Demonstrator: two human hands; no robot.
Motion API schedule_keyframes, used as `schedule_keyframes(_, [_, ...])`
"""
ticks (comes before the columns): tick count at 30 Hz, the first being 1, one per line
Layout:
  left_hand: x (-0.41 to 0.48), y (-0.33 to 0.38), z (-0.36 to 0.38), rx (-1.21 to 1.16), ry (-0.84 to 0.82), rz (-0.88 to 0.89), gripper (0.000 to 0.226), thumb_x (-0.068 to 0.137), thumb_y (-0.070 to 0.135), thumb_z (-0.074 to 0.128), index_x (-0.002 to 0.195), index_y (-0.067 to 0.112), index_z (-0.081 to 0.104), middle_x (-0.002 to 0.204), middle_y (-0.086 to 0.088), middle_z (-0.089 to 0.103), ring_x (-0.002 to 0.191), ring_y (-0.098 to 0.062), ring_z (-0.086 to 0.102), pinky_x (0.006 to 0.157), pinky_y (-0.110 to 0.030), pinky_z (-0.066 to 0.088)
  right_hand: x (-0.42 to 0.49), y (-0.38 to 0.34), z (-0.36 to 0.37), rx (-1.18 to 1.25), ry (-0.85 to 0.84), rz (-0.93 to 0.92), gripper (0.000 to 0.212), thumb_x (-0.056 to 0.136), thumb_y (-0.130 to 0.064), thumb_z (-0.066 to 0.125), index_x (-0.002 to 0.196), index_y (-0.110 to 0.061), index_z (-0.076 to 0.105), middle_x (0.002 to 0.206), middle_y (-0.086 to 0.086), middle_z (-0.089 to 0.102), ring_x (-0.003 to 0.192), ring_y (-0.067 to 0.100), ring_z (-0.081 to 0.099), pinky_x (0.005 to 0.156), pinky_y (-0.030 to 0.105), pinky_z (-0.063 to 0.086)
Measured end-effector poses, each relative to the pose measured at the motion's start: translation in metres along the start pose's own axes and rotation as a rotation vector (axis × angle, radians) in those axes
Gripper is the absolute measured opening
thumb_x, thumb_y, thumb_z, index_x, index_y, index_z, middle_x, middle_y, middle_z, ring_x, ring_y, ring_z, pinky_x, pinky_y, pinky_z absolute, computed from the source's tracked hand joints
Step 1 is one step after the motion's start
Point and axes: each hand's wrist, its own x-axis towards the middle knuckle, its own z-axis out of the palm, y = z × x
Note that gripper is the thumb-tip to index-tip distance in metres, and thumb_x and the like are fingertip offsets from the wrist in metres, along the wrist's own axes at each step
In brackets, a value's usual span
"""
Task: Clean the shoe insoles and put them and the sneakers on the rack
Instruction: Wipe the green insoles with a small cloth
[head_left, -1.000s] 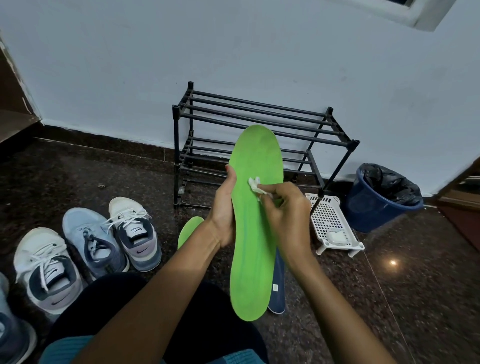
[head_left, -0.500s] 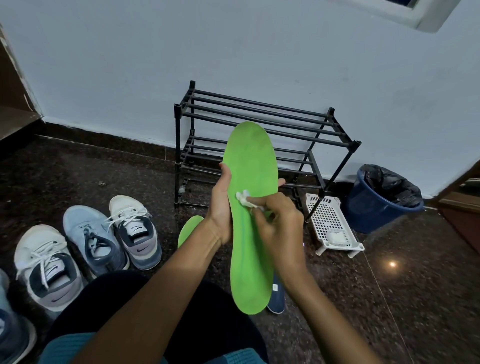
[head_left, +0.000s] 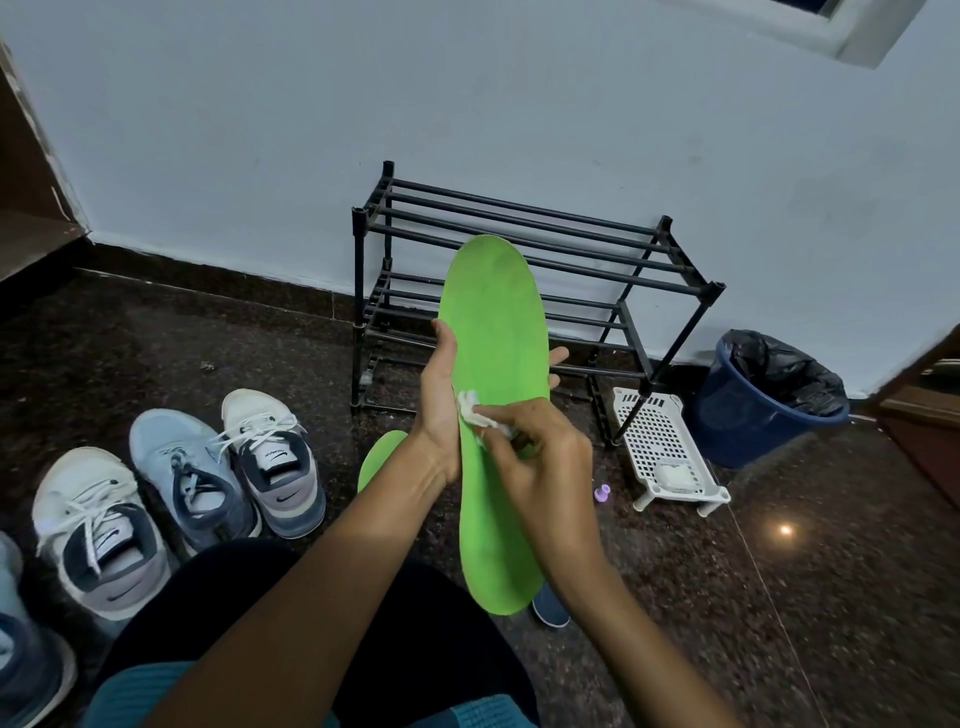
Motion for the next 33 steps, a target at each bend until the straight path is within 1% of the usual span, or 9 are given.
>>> schedule_keyframes(4, [0.001,-0.003,0.002,0.018,0.006,0.006,0.094,0.084,0.077,0.015,0.119,0.002,0.061,0.125,-0.025,0.058,0.111,-0.032,0.060,0.103,-0.044,0.041,0.014,0.003,-0.002,-0.045,0.015,0.050,0.019,0.077,0.003,0.065,0.093,-0.007,0.071,0.078,0.003,0.058,0.065,-0.001,0.047,0.066,0.001,0.035])
schedule_keyframes(8, [0.000,-0.005,0.002,-0.014,0.011,-0.015,0.094,0.083,0.077,0.016,0.110,0.002,0.066,0.117,-0.022,0.064,0.102,-0.031,0.065,0.091,-0.041,0.049,0.015,0.001,0.000,-0.015,0.017,0.109,0.019,0.080,0.002,0.064,0.096,-0.006,0.071,0.082,0.004,0.060,0.069,-0.007,0.048,0.066,0.000,0.035])
schedule_keyframes(12, [-0.001,-0.005,0.000,-0.058,0.014,-0.016,0.093,0.083,0.077,0.016,0.114,0.003,0.063,0.120,-0.021,0.061,0.106,-0.032,0.061,0.101,-0.051,0.041,0.001,-0.006,0.004,0.038,-0.014,0.116,0.019,0.077,0.002,0.065,0.092,-0.008,0.073,0.079,0.004,0.065,0.068,-0.009,0.052,0.062,0.001,0.035])
schedule_keyframes(14, [0.000,-0.005,0.001,-0.064,0.010,-0.006,0.092,0.083,0.077,0.016,0.114,0.004,0.063,0.122,-0.022,0.061,0.109,-0.034,0.059,0.100,-0.054,0.041,0.001,-0.005,0.004,0.047,-0.024,0.115,0.019,0.078,0.002,0.066,0.092,-0.008,0.072,0.080,0.006,0.065,0.069,-0.009,0.052,0.063,0.001,0.035])
schedule_keyframes(19, [-0.001,-0.007,0.001,0.026,0.060,-0.016,0.093,0.083,0.077,0.018,0.107,0.001,0.066,0.111,-0.021,0.067,0.100,-0.030,0.066,0.087,-0.039,0.054,0.020,0.004,0.002,-0.007,0.004,0.158,0.019,0.081,0.000,0.063,0.098,-0.007,0.070,0.083,0.007,0.060,0.070,-0.003,0.047,0.064,0.005,0.036])
schedule_keyframes(22, [-0.001,-0.006,0.000,0.036,0.076,-0.018,0.095,0.082,0.078,0.020,0.105,-0.001,0.068,0.115,-0.023,0.065,0.103,-0.032,0.065,0.089,-0.039,0.052,0.019,0.002,0.002,-0.007,0.002,0.172,0.019,0.081,0.000,0.063,0.097,-0.007,0.071,0.080,0.003,0.059,0.065,-0.004,0.048,0.062,0.003,0.035])
schedule_keyframes(27, [0.001,-0.003,-0.002,-0.007,0.071,0.019,0.094,0.083,0.077,0.017,0.121,0.001,0.058,0.118,-0.021,0.062,0.095,-0.030,0.065,0.085,-0.042,0.052,0.000,-0.006,0.003,0.060,-0.045,0.140,0.018,0.078,0.001,0.066,0.091,-0.009,0.073,0.076,-0.003,0.059,0.070,-0.010,0.052,0.063,0.003,0.036])
schedule_keyframes(31, [0.003,-0.006,-0.004,0.056,0.106,0.023,0.095,0.078,0.079,0.026,0.125,0.002,0.057,0.119,-0.022,0.062,0.103,-0.032,0.064,0.093,-0.042,0.050,0.013,0.002,0.001,-0.003,-0.006,0.130,0.021,0.079,0.005,0.062,0.094,-0.006,0.071,0.081,0.002,0.056,0.072,-0.002,0.048,0.067,0.003,0.036])
schedule_keyframes(33, [0.001,-0.006,-0.002,0.092,0.118,0.012,0.093,0.080,0.078,0.024,0.113,0.003,0.067,0.114,-0.020,0.066,0.099,-0.029,0.067,0.089,-0.040,0.053,0.021,0.007,0.000,-0.029,0.014,0.151,0.021,0.080,0.006,0.061,0.096,-0.004,0.070,0.082,0.002,0.054,0.071,0.001,0.047,0.066,0.003,0.035])
